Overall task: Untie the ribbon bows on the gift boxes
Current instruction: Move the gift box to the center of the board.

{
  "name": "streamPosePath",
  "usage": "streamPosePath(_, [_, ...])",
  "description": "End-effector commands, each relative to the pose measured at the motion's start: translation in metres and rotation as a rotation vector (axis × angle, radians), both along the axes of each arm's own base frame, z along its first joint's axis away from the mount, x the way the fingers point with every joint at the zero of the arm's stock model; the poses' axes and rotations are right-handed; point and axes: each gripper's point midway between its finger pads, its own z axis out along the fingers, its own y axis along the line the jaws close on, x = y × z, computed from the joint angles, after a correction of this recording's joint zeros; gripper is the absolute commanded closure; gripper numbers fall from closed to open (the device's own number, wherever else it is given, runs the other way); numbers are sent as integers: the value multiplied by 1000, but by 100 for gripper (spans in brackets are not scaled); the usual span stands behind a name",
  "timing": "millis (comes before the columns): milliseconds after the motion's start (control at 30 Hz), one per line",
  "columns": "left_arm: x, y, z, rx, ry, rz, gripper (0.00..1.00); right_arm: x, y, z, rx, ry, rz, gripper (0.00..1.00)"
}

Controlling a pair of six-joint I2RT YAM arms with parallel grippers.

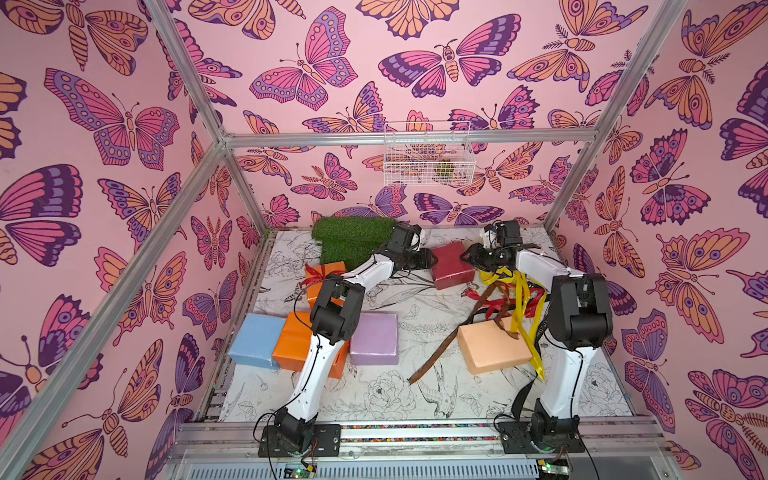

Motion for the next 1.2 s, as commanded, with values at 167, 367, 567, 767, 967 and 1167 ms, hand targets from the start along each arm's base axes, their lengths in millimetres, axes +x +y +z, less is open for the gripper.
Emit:
streamPosePath(167, [-12,-6,11,-57,-11,-85,35,5,6,-2,75,10,56,50])
streamPosePath(367, [-14,3,28,-54,-49,-92,27,3,-2,-1,67,7,38,49])
streamPosePath(567, [-21,23,69,-60,-111,-80,25,-3,-7,0,33,11,43,48])
streamPosePath(767, [-25,80,115,-29,-189,28,16,-9,-19,9,-52,-13,21,46])
streamPosePath(967, [-26,215,129,94,-136,363,10,-28,-21,43,-83,-95,15,46])
streamPosePath(1167, [-51,359,93,237,15,702,10,-50,17,70,-48,-141,107,46])
